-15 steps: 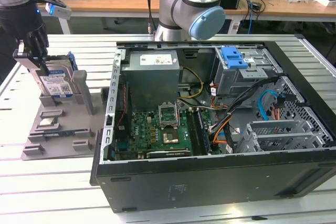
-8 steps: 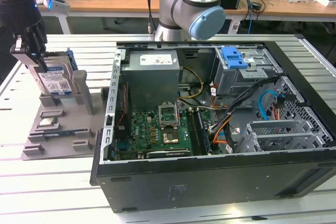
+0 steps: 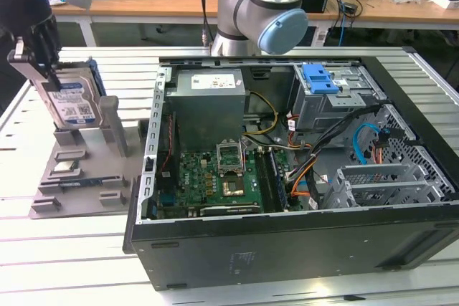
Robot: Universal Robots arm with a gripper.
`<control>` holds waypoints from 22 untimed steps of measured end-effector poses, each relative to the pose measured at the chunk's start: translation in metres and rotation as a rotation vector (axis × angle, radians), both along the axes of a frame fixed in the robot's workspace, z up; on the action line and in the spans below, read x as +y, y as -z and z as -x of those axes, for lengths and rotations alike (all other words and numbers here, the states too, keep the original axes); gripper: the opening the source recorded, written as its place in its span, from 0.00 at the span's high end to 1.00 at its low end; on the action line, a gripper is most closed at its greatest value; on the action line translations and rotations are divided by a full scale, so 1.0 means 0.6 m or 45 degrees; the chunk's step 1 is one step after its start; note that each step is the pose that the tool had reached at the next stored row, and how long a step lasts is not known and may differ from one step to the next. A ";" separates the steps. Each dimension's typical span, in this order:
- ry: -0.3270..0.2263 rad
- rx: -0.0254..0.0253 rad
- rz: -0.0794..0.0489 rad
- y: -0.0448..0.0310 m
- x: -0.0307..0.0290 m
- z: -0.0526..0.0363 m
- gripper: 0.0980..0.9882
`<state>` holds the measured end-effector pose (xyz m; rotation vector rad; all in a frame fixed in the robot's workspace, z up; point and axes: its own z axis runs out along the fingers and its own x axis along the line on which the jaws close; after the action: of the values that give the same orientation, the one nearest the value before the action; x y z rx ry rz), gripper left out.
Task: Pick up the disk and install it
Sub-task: 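Pick up the disk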
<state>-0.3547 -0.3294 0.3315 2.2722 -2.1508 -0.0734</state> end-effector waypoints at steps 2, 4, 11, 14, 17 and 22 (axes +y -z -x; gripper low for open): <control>0.000 -0.0001 0.000 -0.016 0.0000 0.000 0.70; 0.000 0.0000 0.000 -0.030 0.0000 0.000 0.70; 0.000 0.0001 0.000 -0.085 0.0000 0.000 0.70; 0.000 0.0001 -0.001 -0.108 0.0000 0.000 0.70; 0.000 0.0000 -0.001 -0.125 0.0000 0.000 0.70; 0.000 0.0001 -0.001 -0.160 0.0003 0.000 0.70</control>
<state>-0.3547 -0.3293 0.4274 2.2726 -2.1512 -0.0744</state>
